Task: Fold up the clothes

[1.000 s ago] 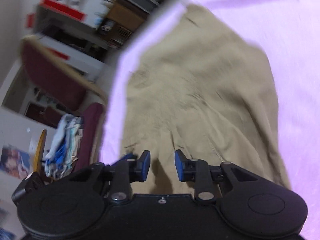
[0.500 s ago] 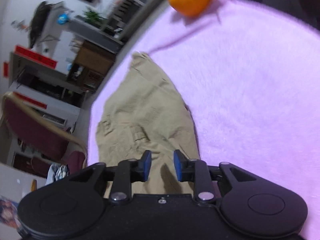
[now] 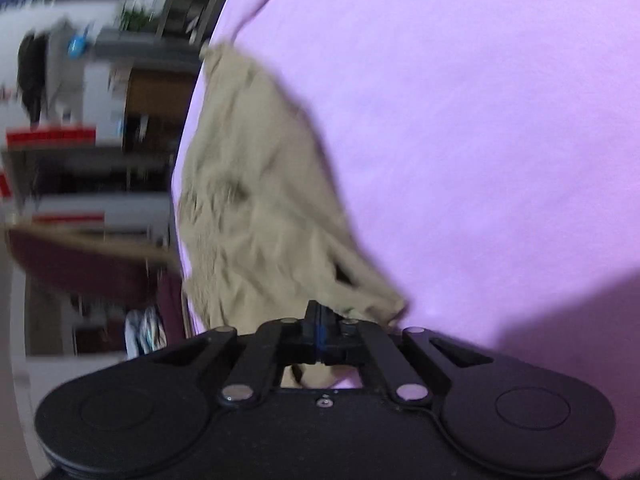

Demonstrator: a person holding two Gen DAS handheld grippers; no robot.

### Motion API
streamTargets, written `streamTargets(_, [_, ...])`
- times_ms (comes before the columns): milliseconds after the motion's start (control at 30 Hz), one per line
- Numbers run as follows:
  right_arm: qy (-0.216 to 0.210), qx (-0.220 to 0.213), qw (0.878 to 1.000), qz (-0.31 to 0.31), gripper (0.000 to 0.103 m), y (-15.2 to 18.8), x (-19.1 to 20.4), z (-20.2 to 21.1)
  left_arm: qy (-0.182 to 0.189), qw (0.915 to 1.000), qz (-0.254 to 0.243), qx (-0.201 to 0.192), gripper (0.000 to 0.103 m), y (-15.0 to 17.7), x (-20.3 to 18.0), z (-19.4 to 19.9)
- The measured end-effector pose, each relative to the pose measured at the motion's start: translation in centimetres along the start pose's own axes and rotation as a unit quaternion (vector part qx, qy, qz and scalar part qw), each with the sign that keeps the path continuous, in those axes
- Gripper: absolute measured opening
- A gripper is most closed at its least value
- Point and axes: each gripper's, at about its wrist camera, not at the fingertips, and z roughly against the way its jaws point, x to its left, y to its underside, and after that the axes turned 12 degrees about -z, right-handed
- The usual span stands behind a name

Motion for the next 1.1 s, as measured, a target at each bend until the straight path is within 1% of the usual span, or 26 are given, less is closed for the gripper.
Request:
streamTargets(67, [0.031,-0.081,0.996,0.006,0.001,-0.7,-0.1,2.8,0.008,0.9994,0.034,0.0,0.023,0.2,1.1,0.5])
streamTargets(100, [0.04,-0.111,0.993,0.007,0.005,-1.0,-0.2,4.1,0.008,0.9987,0.05,-0.007,0.02,0.3,1.5,1.2])
streamTargets(133, [0.031,-0.117,0.993,0.008,0.017,-1.1,-0.1,4.9,0.007,0.9978,0.063,-0.018,0.016,0.3,1.9,1.9])
streamTargets(167, [0.019,-0.12,0.992,0.01,0.025,-1.2,-0.1,5.6,0.011,0.9965,0.077,-0.031,0.016,0.4,2.3,2.7])
streamTargets(233, [-0.02,-0.107,0.994,0.026,0.026,-0.7,0.6,6.0,0.03,0.993,0.097,-0.061,0.016,0.2,2.6,3.8])
streamTargets(267, [-0.032,-0.096,0.994,0.038,0.027,-0.3,1.2,5.5,0.036,0.9921,0.098,-0.07,0.016,0.0,2.5,4.1])
streamTargets(333, [-0.055,-0.075,0.994,0.062,0.027,0.4,2.5,4.5,0.042,0.9921,0.086,-0.08,0.017,-0.5,1.6,4.1])
streamTargets(400, [-0.061,-0.053,0.993,0.091,0.027,1.5,3.9,2.9,0.045,0.9933,0.07,-0.08,0.017,-1.1,0.6,3.4])
streamTargets(467, [-0.053,-0.038,0.99,0.129,0.026,2.5,5.4,1.0,0.041,0.9946,0.055,-0.077,0.017,-1.9,-0.3,2.4])
streamTargets(533, [-0.04,-0.024,0.987,0.154,0.022,3.1,6.3,-0.9,0.038,0.9959,0.057,-0.058,0.017,-2.2,-0.5,0.9])
streamTargets(600, [-0.024,-0.012,0.985,0.168,0.021,3.5,6.9,-2.8,0.036,0.9968,0.062,-0.035,0.017,-2.5,-0.5,-0.7])
streamTargets(633, [-0.012,-0.013,0.986,0.163,0.021,3.1,6.7,-3.6,0.035,0.9971,0.064,-0.023,0.017,-2.6,-0.5,-1.5])
streamTargets(667, [0.004,-0.02,0.988,0.153,0.01,2.4,6.2,-4.1,0.032,0.9973,0.063,-0.018,0.021,-2.6,-0.5,-1.9])
streamTargets(700, [0.017,-0.026,0.99,0.14,0.002,1.8,5.7,-4.5,0.029,0.9976,0.06,-0.017,0.021,-2.6,-0.5,-2.0])
streamTargets(733, [0.016,-0.027,0.993,0.117,0.0,1.0,5.1,-4.6,0.028,0.9977,0.059,-0.017,0.02,-2.6,-0.4,-1.9])
streamTargets(767, [0.005,-0.025,0.996,0.09,0.0,0.3,4.7,-4.3,0.029,0.9976,0.06,-0.016,0.019,-2.6,-0.3,-1.7])
streamTargets(800, [0.001,-0.029,0.997,0.071,0.0,0.0,4.4,-3.6,0.03,0.9975,0.062,-0.016,0.018,-2.6,-0.2,-1.3])
streamTargets(833, [-0.002,-0.035,0.997,0.068,0.006,0.0,4.7,-2.8,0.034,0.9971,0.065,-0.019,0.014,-2.6,0.0,-0.7])
streamTargets(867, [-0.011,-0.037,0.996,0.08,0.016,0.1,5.7,-2.0,0.043,0.9966,0.064,-0.027,0.014,-2.6,0.1,0.4])
streamTargets(933, [-0.029,-0.042,0.993,0.103,0.023,0.4,7.7,-0.4,0.064,0.9947,0.06,-0.052,0.014,-2.7,0.2,2.8])
streamTargets(1033, [-0.056,-0.049,0.988,0.138,0.026,0.9,10.8,1.9,0.091,0.9886,0.058,-0.105,0.014,-3.5,0.2,6.6])
streamTargets(1100, [-0.074,-0.054,0.983,0.161,0.026,1.2,12.8,3.5,0.099,0.9837,0.053,-0.14,0.015,-4.8,0.1,8.5])
